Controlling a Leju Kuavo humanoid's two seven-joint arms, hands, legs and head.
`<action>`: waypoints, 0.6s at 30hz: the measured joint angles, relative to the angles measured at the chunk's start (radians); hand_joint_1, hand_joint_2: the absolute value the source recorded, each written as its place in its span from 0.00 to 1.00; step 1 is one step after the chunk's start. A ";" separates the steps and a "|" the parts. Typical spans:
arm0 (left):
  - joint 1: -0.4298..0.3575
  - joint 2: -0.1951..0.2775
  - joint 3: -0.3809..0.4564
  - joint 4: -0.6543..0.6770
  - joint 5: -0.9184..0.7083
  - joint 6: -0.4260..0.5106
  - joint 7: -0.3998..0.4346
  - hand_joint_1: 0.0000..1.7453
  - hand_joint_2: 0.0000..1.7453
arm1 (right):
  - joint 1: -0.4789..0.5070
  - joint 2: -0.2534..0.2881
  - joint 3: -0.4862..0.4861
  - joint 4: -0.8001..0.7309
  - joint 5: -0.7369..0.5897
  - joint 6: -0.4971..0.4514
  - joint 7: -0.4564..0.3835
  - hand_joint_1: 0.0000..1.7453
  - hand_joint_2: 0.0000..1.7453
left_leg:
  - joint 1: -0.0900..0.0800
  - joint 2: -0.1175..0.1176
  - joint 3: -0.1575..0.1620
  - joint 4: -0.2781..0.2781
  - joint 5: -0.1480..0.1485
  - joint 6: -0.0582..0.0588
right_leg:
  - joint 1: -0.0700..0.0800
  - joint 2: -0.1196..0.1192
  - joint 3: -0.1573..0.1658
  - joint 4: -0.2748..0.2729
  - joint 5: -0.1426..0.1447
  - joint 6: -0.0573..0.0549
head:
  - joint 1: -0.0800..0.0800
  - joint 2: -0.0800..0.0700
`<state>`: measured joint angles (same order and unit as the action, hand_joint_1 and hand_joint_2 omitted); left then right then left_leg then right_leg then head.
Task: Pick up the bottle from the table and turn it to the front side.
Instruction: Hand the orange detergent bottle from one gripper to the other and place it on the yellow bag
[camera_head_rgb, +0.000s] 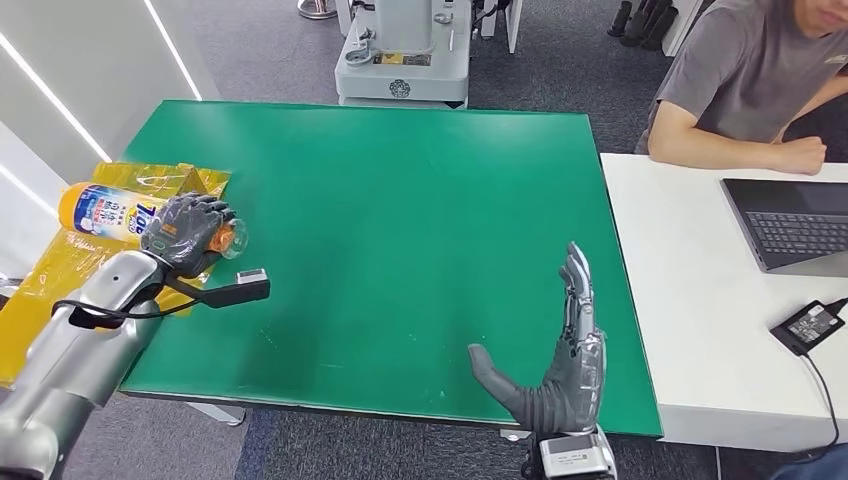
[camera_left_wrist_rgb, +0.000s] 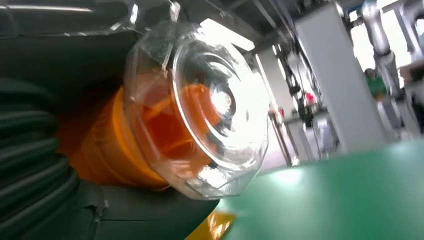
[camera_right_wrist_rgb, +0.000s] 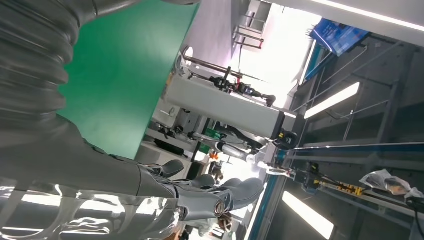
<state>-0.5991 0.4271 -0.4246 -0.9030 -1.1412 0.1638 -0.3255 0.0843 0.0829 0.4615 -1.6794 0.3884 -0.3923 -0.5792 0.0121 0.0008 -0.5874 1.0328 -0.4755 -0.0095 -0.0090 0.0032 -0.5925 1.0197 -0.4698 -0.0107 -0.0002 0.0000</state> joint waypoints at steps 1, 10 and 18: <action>-0.022 -0.002 -0.014 0.046 -0.002 -0.008 -0.010 1.00 1.00 | 0.004 0.000 -0.001 0.000 -0.004 0.000 -0.001 0.00 1.00 | 0.000 0.000 0.000 0.000 0.000 0.000 | 0.000 0.000 0.000 0.000 0.000 0.000 | 0.000 0.000; -0.154 -0.036 -0.097 0.364 -0.030 0.004 0.003 1.00 1.00 | 0.020 0.008 -0.003 0.002 -0.012 0.002 -0.011 0.00 1.00 | 0.000 0.001 0.000 0.000 0.000 0.000 | 0.000 0.001 0.000 0.000 0.000 0.000 | 0.000 0.000; -0.109 -0.049 -0.114 0.482 -0.016 0.092 0.032 1.00 1.00 | 0.008 0.012 0.008 0.025 -0.018 0.002 -0.010 0.00 1.00 | 0.000 0.001 -0.001 -0.001 0.000 0.000 | 0.000 0.001 0.000 0.000 0.000 0.000 | 0.000 0.000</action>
<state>-0.7085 0.3784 -0.5388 -0.4214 -1.1573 0.2558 -0.2939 0.0927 0.0946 0.4694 -1.6546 0.3709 -0.3905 -0.5897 0.0121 0.0016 -0.5881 1.0320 -0.4757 -0.0095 -0.0091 0.0041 -0.5929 1.0197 -0.4699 -0.0107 -0.0002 0.0000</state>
